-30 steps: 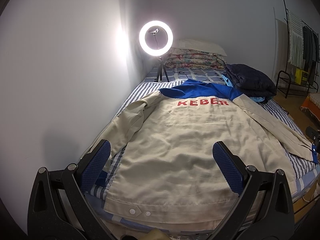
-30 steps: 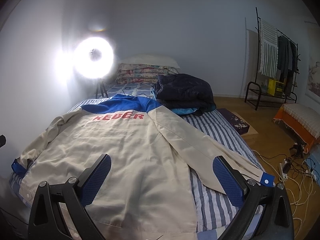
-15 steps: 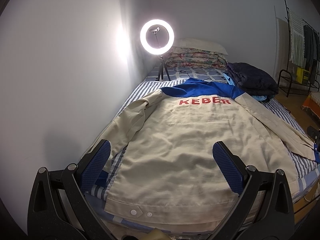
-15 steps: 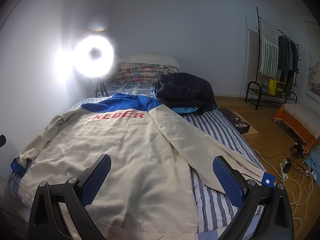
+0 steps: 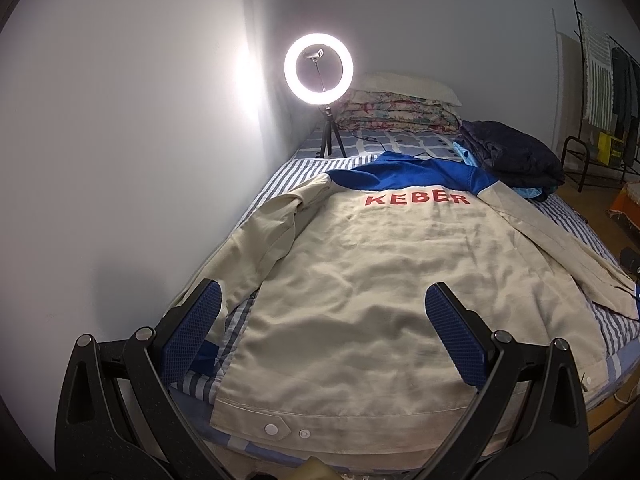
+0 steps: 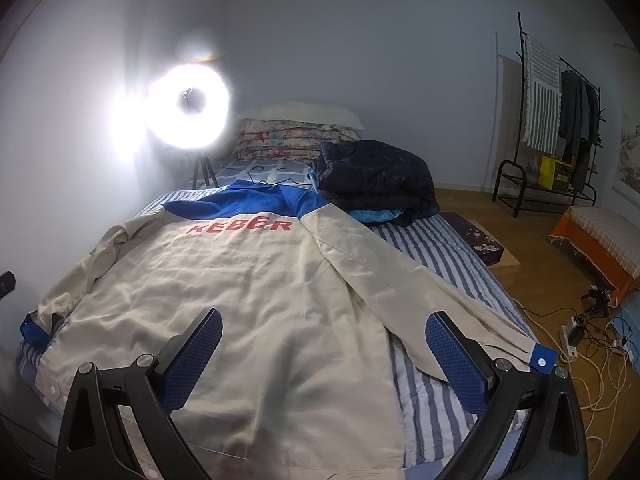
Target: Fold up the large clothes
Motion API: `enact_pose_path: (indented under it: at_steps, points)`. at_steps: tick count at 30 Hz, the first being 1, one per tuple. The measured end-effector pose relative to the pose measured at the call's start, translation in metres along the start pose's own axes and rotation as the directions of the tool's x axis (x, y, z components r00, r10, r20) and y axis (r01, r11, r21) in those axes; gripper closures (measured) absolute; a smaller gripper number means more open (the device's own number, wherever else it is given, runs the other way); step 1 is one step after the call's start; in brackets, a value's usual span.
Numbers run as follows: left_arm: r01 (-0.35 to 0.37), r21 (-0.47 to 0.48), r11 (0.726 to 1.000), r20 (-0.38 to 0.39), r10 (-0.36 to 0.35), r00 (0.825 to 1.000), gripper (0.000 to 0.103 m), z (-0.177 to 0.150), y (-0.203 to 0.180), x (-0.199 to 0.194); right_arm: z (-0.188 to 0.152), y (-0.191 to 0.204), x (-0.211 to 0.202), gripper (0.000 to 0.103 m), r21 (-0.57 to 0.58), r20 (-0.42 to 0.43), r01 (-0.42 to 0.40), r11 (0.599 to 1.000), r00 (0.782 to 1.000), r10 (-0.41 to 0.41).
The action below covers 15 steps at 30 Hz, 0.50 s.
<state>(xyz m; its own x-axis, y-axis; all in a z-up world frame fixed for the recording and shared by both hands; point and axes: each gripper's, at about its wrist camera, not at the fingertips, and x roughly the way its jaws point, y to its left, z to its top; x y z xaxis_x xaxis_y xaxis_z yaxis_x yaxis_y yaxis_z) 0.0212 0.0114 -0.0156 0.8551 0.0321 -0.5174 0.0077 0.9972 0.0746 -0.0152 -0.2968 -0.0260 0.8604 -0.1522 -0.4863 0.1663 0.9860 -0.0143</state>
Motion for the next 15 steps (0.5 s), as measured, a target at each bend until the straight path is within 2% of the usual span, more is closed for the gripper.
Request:
enact_pose_path:
  at_steps: [9,12,15]
  points:
    - [-0.034,-0.025,0.999,0.003,0.034,0.999,0.0,-0.004,0.014,0.004,0.01,0.026,0.002,0.0,-0.017,0.01,-0.065,0.998,0.998,0.065]
    - [-0.026,-0.032,0.999,0.013,0.026,1.0,0.0,-0.008,0.021,0.006,0.011,0.039,0.007,0.0,-0.037,0.037,-0.081,0.996,0.996,0.083]
    - [-0.02,-0.04,0.999,0.012,0.02,1.0,0.0,-0.011,0.032,0.008,0.016,0.057,0.018,0.0,-0.073,0.025,-0.112,0.991,0.993,0.114]
